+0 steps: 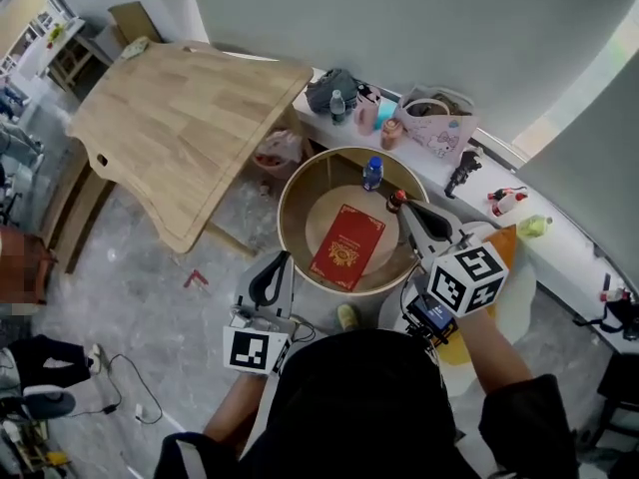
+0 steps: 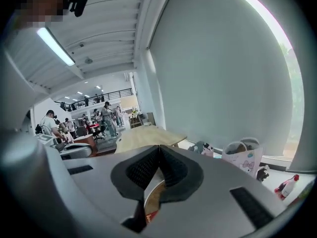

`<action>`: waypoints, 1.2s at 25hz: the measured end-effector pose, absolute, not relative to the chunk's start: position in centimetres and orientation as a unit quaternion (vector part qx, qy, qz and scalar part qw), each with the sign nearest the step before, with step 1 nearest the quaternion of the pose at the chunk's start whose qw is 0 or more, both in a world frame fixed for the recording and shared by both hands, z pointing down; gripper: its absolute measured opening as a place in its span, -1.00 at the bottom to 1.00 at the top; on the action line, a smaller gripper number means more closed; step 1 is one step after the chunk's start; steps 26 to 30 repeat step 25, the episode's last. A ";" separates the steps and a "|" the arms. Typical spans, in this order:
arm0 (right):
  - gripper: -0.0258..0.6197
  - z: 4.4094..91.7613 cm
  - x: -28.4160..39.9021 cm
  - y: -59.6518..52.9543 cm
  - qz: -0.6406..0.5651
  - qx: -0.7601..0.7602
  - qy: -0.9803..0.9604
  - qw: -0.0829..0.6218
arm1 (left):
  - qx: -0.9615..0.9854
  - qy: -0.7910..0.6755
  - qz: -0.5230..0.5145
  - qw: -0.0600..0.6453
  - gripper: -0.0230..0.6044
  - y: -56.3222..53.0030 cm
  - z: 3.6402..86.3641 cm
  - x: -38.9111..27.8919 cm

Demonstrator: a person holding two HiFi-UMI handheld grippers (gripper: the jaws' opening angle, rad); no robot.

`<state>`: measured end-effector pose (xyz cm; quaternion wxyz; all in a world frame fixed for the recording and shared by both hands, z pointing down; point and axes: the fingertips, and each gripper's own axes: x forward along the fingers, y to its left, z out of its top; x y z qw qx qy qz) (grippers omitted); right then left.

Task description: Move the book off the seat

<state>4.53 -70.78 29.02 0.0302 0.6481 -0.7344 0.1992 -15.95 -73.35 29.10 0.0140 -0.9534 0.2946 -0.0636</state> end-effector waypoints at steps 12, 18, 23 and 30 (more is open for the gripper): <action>-0.88 27.6 6.0 -66.8 0.174 0.675 -0.716 0.019 | -0.951 0.306 -0.050 0.010 -0.88 -71.9 27.5 -16.5; -0.88 27.1 6.5 -66.9 0.165 0.674 -0.719 0.031 | -0.950 0.308 -0.043 0.010 -0.88 -71.8 27.1 -16.0; -0.88 27.6 6.8 -67.3 0.163 0.672 -0.721 0.037 | -0.950 0.308 -0.045 0.007 -0.88 -71.8 27.6 -15.6; -0.88 28.0 6.9 -67.3 0.165 0.673 -0.720 0.039 | -0.951 0.306 -0.047 0.005 -0.88 -71.7 28.0 -15.3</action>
